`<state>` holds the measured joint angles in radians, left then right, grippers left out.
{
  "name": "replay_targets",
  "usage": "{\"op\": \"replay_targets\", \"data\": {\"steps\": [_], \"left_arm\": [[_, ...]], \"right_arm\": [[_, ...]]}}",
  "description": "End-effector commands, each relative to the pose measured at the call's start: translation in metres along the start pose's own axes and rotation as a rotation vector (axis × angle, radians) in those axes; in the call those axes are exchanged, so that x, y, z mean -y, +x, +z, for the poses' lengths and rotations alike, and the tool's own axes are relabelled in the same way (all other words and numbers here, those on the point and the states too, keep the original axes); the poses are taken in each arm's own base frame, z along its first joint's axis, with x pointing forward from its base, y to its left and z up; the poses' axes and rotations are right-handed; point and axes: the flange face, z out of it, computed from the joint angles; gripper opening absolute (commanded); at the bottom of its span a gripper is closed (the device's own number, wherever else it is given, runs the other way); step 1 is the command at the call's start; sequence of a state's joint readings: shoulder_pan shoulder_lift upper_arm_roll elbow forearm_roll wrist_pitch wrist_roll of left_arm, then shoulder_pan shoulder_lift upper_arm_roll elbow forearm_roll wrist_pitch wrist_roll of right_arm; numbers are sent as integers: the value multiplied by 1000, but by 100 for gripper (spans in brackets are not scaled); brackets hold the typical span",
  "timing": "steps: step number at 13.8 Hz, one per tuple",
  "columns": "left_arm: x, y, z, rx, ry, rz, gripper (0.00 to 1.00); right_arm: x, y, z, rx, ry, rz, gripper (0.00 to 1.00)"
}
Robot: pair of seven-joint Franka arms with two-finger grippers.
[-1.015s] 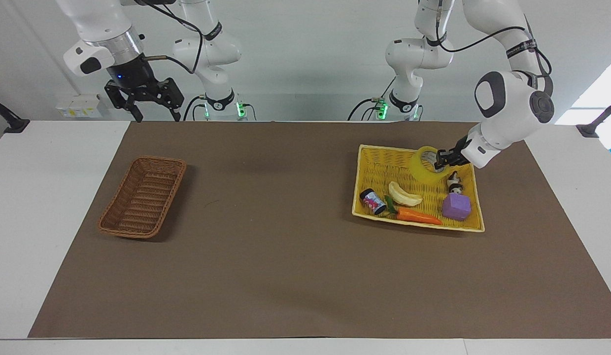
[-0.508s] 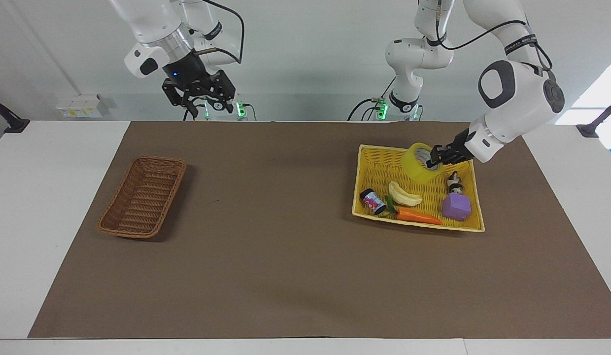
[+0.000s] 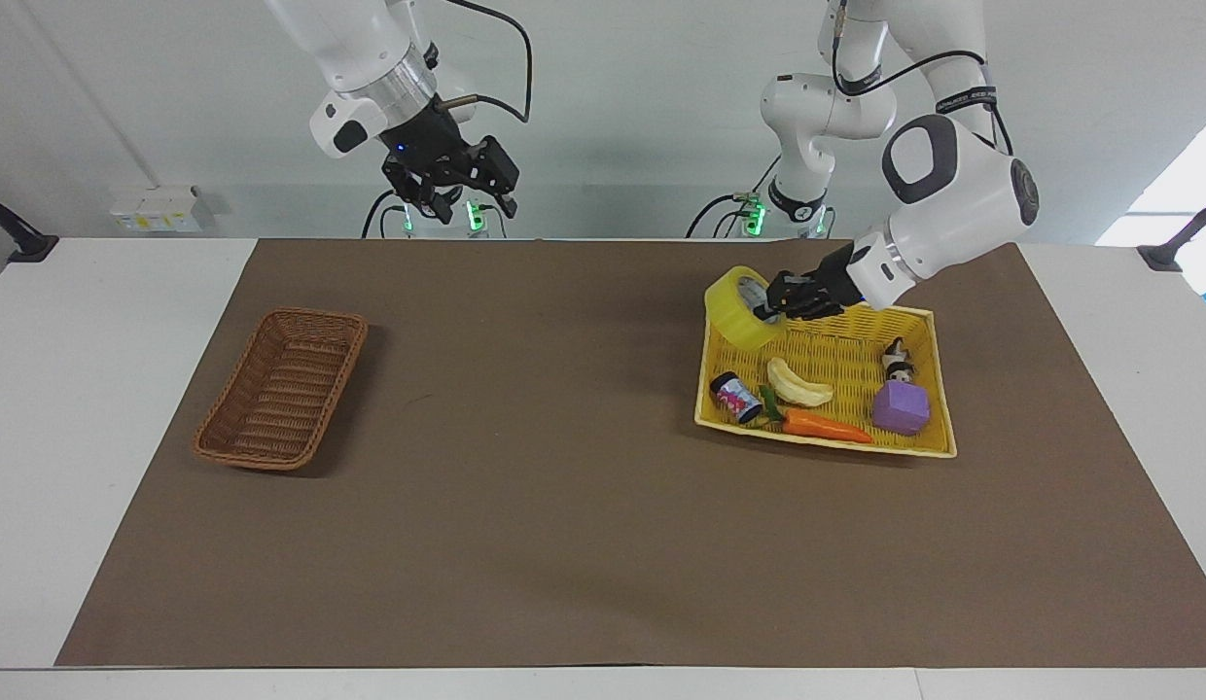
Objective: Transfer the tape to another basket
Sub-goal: 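Carry the tape toward the right gripper while the right gripper approaches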
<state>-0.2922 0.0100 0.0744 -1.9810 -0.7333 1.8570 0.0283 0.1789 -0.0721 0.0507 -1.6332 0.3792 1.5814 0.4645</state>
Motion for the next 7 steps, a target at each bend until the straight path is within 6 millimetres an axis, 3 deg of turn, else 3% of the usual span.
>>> {"op": "replay_targets", "data": {"steps": [1,4,7], "left_arm": [[-42,-8,25,-60,-79,18,0],[-90,-25,59,-122,-121,2,0],[-127,-47,87,-110,-128,-6,0]], "right_arm": [[10,-13,23,22,73,31,100],[14,-29,58,24,187,66,100],[24,-37,85,15,191,37,100]]}}
